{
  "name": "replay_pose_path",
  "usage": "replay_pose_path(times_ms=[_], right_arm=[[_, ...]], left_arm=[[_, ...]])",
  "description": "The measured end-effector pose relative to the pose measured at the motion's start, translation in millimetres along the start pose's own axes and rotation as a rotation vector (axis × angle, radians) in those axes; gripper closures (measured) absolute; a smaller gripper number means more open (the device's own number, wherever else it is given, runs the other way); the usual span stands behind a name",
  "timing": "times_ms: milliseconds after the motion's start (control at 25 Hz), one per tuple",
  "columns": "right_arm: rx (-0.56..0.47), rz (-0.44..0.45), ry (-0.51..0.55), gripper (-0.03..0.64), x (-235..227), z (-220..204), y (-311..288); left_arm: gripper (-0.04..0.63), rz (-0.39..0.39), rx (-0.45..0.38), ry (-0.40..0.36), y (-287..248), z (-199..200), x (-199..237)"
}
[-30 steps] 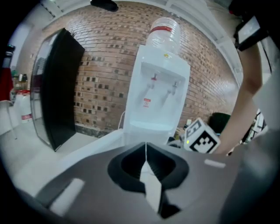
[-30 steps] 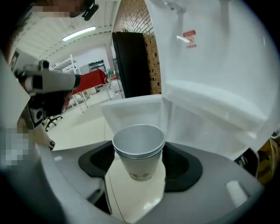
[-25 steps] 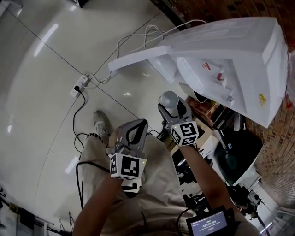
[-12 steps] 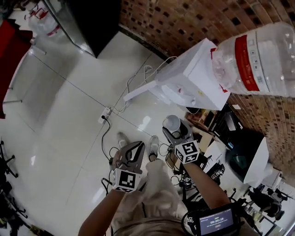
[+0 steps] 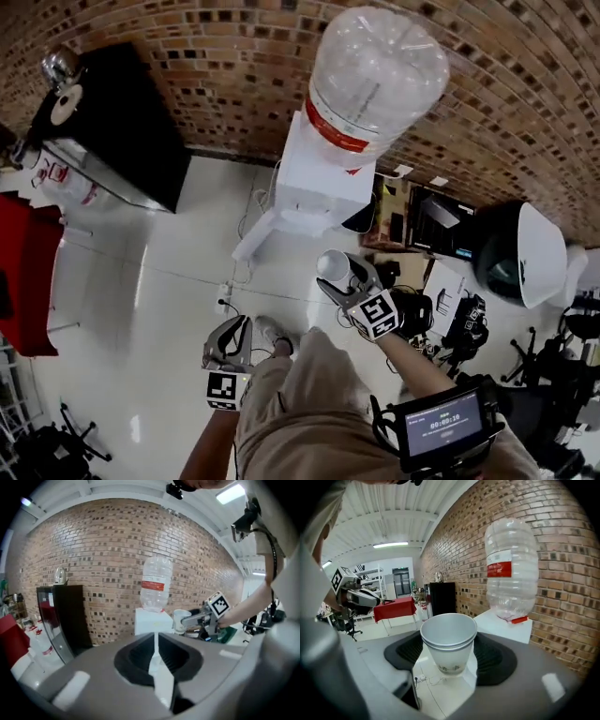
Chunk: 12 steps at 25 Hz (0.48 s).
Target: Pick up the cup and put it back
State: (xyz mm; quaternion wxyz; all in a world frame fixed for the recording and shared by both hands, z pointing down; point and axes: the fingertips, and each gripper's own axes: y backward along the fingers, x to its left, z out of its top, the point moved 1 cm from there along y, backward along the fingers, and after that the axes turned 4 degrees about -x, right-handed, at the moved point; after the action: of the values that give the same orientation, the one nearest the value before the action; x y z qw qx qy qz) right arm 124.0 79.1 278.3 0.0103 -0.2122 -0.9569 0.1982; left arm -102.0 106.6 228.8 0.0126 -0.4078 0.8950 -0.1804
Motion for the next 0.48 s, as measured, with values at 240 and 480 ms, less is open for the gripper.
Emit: replay_pose_path(times_ms=[240,480], right_arm=[[-0.045,-0.075,-0.059,0.279,-31.7,34.1,79.0],[-0.119,-0.181,-0.093,0.279,-60.2,57.9,162.9]], left_arm=[[0.571,-0.049,0.025,0.024,-20.5,34.3,-57.2],[0.571,-0.173,0.046,0.015,-58.0,53.1,-130.7]])
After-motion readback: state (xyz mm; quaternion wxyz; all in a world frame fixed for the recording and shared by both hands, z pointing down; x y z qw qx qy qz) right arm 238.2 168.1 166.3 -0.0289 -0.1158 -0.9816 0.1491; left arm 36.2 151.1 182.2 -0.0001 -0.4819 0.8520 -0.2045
